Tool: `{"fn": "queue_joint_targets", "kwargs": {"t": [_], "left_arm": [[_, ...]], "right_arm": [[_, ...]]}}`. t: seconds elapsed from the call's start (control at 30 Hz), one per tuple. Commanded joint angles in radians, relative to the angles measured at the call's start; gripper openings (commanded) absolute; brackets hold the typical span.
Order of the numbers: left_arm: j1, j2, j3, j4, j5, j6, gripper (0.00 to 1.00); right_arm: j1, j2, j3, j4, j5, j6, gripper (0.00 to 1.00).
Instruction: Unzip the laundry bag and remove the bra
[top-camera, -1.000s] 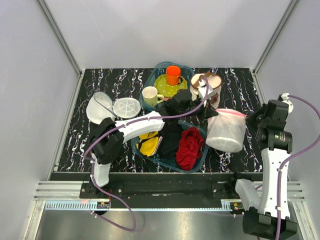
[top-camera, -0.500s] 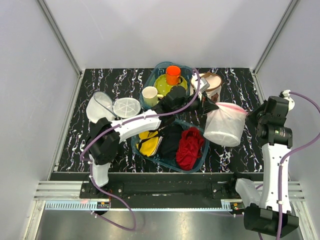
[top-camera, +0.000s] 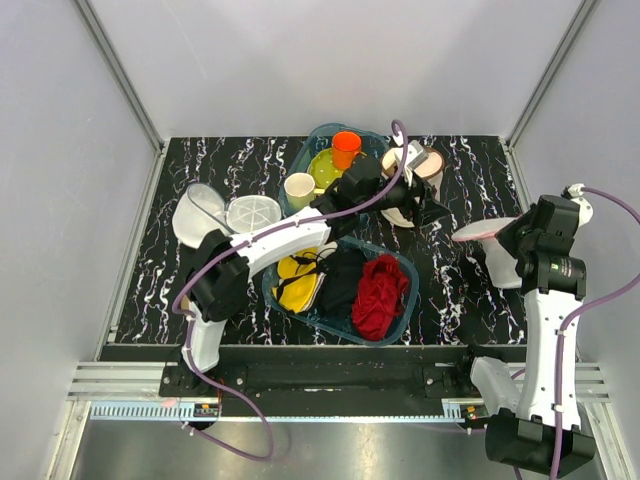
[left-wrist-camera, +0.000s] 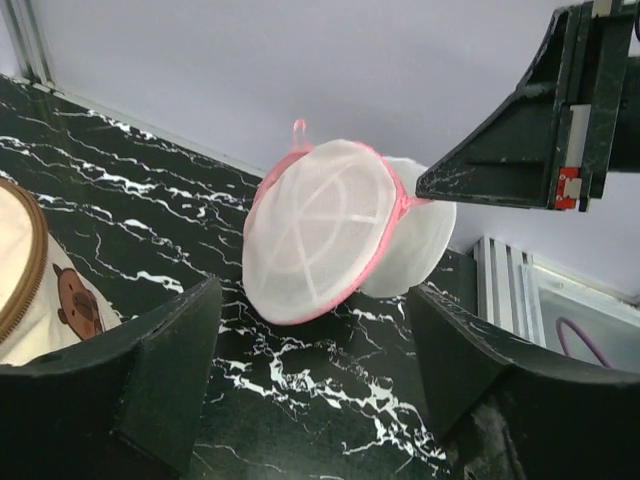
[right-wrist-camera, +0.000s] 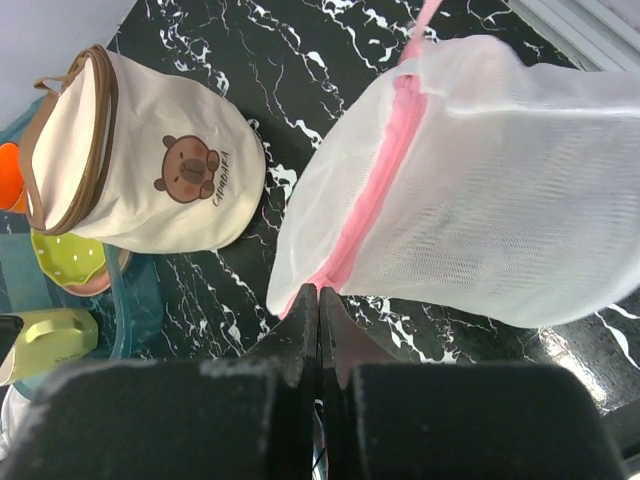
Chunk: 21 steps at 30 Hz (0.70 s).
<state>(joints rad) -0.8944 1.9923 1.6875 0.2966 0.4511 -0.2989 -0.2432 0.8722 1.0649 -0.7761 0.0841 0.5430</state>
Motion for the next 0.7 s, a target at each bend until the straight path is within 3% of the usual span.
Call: {"fn": "queue_joint_targets", "kwargs": {"t": [0.0, 0.23, 0.67], "left_arm": [[-0.031, -0.015, 0.050, -0.037, 0.038, 0.073, 0.76], [-0.100, 0.020, 0.061, -0.037, 0.000, 0.109, 0.78], [-0.109, 0.094, 0.107, -0.028, -0.045, 0.122, 0.77]], "right_arm": [[-0.004, -0.022, 0.000, 0.038, -0.036, -0.006, 0.00], [-0.002, -0.019, -0.002, 0.044, -0.078, 0.005, 0.00], [-0.002, -0.022, -0.028, 0.069, -0.176, 0.032, 0.00]]}}
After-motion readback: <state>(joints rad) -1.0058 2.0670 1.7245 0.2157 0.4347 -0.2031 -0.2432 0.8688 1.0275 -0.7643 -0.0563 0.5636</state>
